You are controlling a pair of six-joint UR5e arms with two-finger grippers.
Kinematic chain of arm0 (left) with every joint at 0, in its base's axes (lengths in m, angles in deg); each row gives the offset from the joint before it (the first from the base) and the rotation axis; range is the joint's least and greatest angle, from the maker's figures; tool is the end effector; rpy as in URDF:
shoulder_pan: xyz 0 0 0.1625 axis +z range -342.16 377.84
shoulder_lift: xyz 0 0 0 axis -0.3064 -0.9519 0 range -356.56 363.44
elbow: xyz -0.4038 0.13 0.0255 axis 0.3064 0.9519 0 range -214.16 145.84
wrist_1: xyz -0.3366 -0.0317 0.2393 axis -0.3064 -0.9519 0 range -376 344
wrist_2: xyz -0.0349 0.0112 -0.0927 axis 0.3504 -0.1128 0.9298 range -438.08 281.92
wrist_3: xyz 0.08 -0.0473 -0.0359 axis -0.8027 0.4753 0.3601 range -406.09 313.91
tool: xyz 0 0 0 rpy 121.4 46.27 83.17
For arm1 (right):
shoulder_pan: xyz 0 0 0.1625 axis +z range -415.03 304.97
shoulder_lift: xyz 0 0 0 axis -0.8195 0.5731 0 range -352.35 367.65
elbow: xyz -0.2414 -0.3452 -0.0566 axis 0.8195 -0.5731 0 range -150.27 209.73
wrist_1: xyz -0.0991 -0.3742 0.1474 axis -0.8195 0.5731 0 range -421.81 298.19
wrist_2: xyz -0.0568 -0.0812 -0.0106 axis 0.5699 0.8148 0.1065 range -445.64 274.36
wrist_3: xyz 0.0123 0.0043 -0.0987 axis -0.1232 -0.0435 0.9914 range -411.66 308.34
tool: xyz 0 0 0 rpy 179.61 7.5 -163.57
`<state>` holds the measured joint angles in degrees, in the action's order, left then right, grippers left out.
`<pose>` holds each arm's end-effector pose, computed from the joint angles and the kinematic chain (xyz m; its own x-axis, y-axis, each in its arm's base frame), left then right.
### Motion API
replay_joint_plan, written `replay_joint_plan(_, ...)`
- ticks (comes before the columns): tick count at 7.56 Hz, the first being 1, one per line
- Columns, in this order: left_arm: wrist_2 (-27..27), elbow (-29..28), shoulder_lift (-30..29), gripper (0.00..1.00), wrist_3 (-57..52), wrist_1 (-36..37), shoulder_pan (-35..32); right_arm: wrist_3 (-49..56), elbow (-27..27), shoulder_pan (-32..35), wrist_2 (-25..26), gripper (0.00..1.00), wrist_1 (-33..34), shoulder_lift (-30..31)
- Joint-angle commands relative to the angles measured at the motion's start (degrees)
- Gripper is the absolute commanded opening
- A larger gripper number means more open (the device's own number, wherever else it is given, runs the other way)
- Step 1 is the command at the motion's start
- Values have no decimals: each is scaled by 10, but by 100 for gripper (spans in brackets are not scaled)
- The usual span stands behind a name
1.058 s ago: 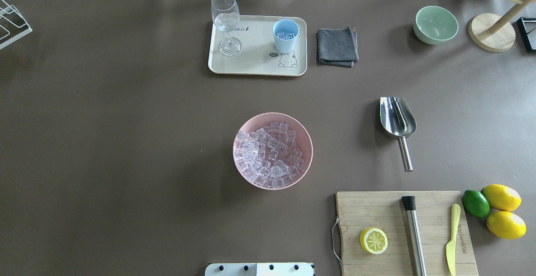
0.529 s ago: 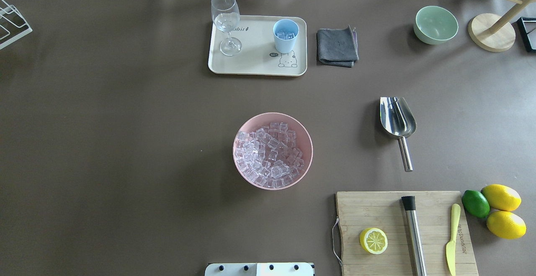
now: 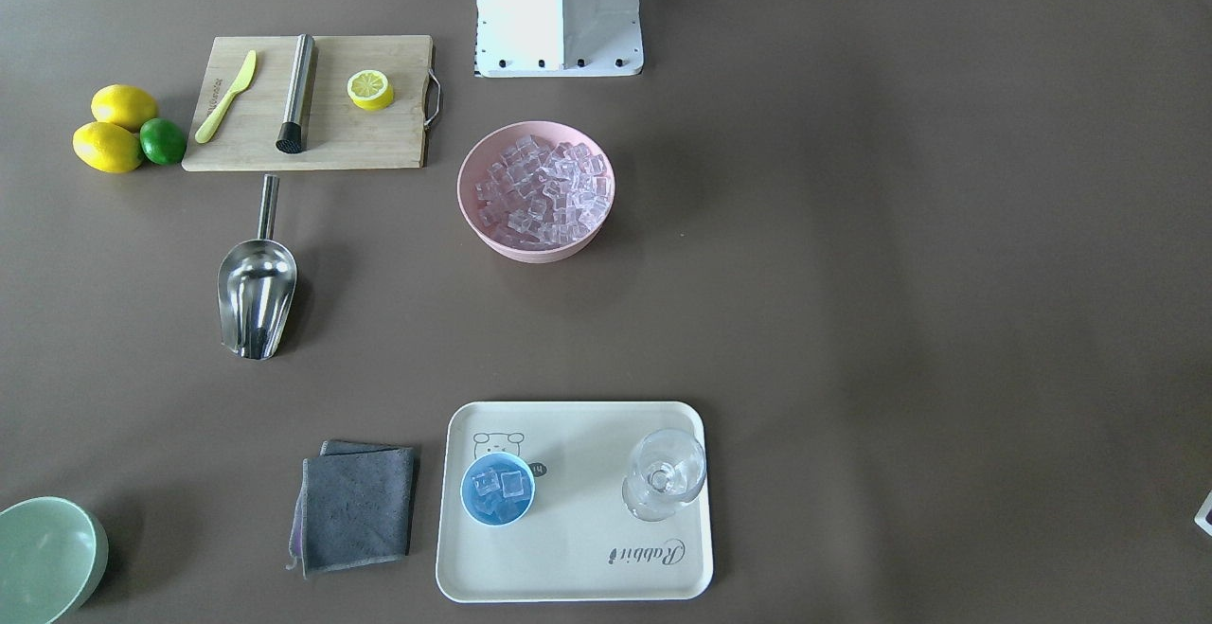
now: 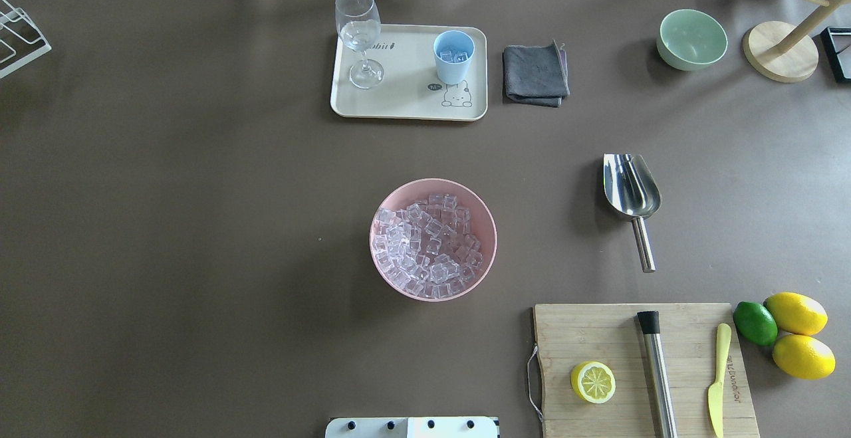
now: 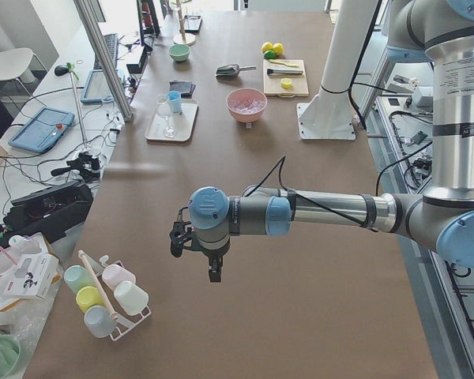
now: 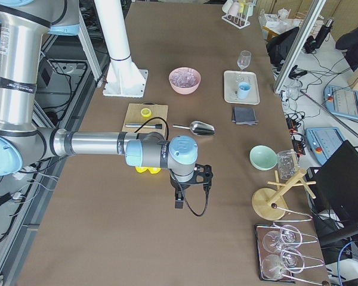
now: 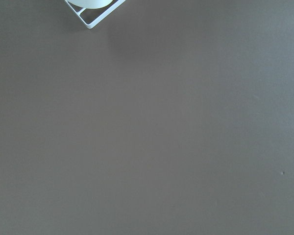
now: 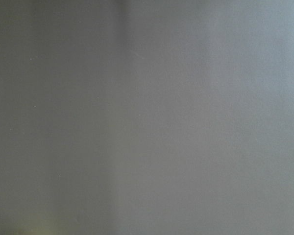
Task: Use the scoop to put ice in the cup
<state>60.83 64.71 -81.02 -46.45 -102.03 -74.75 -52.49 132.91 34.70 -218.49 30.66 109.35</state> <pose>-0.0785 -0.4463 0.6293 0.6564 -0.0319 -0.7537 0.0411 0.9991 -0.0065 0.0636 -0.4046 0.6432 0.7331 0.0228 0.6797 -0.0059 0.9996 -0.0271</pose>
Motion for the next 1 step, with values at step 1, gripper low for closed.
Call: replay_joint_plan(1, 0, -1, 2, 99, 0, 2, 3, 2, 0, 0, 0, 100, 0, 0)
